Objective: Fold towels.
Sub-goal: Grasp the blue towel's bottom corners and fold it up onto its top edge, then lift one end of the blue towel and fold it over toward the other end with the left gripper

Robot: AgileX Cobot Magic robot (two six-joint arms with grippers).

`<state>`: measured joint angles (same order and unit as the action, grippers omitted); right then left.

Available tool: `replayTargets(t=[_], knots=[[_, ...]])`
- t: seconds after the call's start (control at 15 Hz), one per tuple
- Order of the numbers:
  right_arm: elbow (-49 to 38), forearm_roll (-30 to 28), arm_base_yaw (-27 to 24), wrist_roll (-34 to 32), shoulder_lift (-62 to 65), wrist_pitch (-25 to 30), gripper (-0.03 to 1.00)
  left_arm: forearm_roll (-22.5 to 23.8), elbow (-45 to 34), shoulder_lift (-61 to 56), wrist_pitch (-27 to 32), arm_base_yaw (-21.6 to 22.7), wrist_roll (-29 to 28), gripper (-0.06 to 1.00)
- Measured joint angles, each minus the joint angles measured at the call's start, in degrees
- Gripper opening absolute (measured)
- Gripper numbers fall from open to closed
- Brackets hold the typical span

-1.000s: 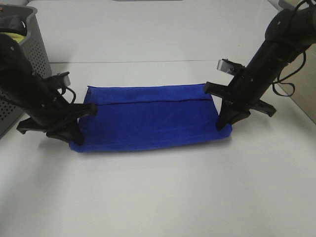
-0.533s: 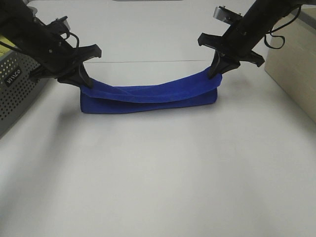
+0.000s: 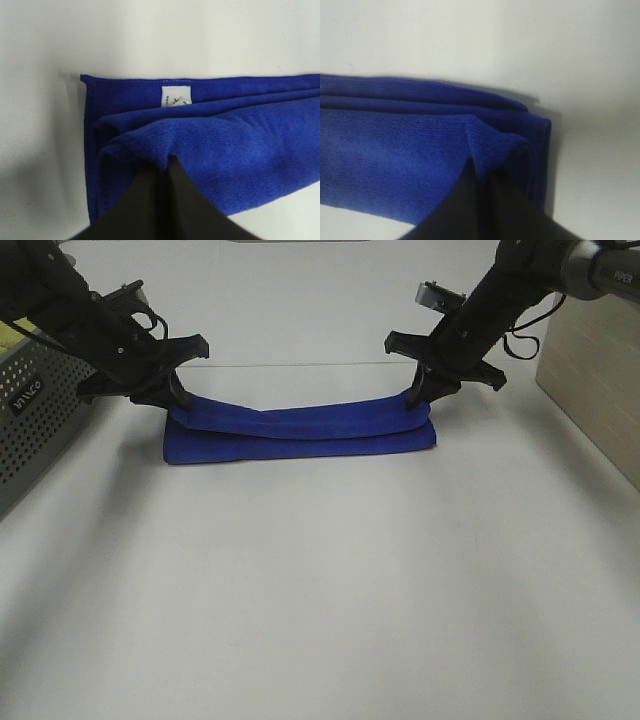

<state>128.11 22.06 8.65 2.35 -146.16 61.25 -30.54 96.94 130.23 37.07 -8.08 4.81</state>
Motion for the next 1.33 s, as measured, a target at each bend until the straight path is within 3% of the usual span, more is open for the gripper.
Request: replayTargets(t=[0.13, 0.2, 0.27, 0.4, 0.47, 0.6, 1.0, 1.27, 1.33], knots=[[0.0, -1.0, 0.0, -0.1, -0.5, -0.1, 0.01, -0.1, 0.0, 0.5, -0.5, 0.0, 0.1, 0.06], [0.0, -1.0, 0.0, -0.1, -0.5, -0.1, 0.06, -0.1, 0.0, 0.5, -0.6, 0.0, 0.1, 0.15], [0.1, -1.0, 0.0, -0.1, -0.5, -0.1, 0.17, -0.2, 0.1, 0.5, -0.7, 0.0, 0.1, 0.3], [0.2, -0.9, 0.0, -0.1, -0.4, 0.2, 0.49, -0.1, 0.1, 0.5, -0.7, 0.0, 0.1, 0.57], [0.3, -0.8, 0.0, -0.1, -0.3, 0.8, 0.63, 0.5, 0.1, 0.5, -0.7, 0.0, 0.1, 0.64], [0.6, -1.1, 0.0, -0.1, 0.1, 2.7, 0.77, 3.2, 0.1, 0.5, -0.7, 0.0, 0.1, 0.69], [0.9, -2.8, -0.1, -0.1, 1.3, 4.0, 0.8, 3.6, 0.1, 4.2, -0.5, 0.0, 0.1, 0.7], [0.9, -2.8, -0.1, -0.1, 1.3, 4.0, 0.8, -1.7, 0.3, 5.2, -2.2, 0.0, 0.1, 0.69], [0.9, -2.8, -0.1, -0.1, 1.3, 3.9, 0.8, -2.7, 0.3, 5.4, -2.3, 0.0, 0.1, 0.64]])
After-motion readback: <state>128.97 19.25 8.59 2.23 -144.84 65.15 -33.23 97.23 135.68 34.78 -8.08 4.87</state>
